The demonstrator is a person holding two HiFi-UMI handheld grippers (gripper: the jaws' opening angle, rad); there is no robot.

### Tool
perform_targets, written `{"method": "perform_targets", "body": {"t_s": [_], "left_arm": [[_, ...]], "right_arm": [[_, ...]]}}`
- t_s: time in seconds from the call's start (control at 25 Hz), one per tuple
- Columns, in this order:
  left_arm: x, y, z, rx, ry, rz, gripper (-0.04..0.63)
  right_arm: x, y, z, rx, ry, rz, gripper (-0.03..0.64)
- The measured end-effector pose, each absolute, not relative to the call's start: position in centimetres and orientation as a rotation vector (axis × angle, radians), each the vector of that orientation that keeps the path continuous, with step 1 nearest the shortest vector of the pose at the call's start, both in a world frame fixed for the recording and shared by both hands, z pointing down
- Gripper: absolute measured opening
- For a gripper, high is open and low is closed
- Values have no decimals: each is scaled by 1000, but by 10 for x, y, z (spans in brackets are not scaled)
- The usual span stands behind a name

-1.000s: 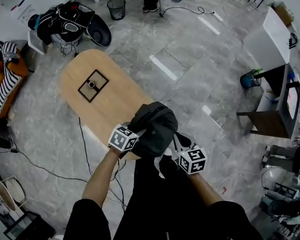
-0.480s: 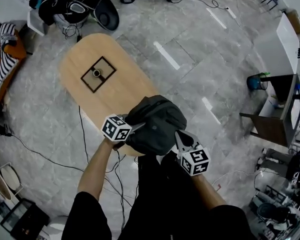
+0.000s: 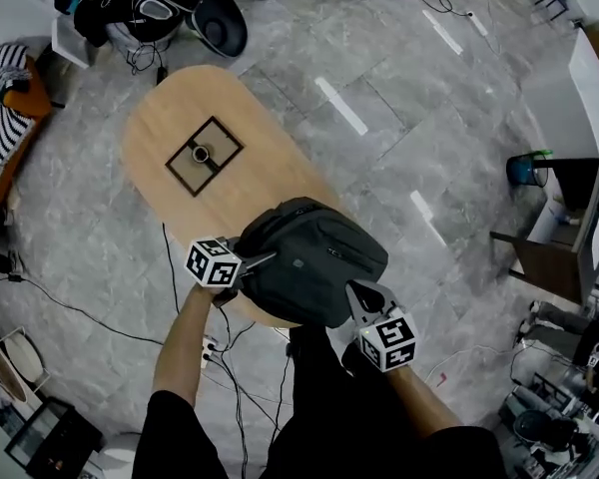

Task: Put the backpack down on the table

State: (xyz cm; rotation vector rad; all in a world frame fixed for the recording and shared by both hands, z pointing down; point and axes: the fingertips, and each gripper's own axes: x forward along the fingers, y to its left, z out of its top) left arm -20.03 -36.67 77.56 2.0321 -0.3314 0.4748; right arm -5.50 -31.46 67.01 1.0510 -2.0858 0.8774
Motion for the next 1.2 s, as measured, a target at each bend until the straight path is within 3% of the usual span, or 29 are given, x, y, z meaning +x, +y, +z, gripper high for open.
{"method": "perform_targets", "body": {"t_s": [0.36,1.04,1.2], "left_arm": [[-255,-390,850,1939,-455,547,129],[-324,-401,974,1655,-691,700,330],[-336,-396,974,1607,-708,667,336]], "right_arm": [[-71,-309,699,967,-2048,902,11],[-66,-294,732,952,-1955,1010,11],[-60,-293,735,957,-1950,1021,11]]}}
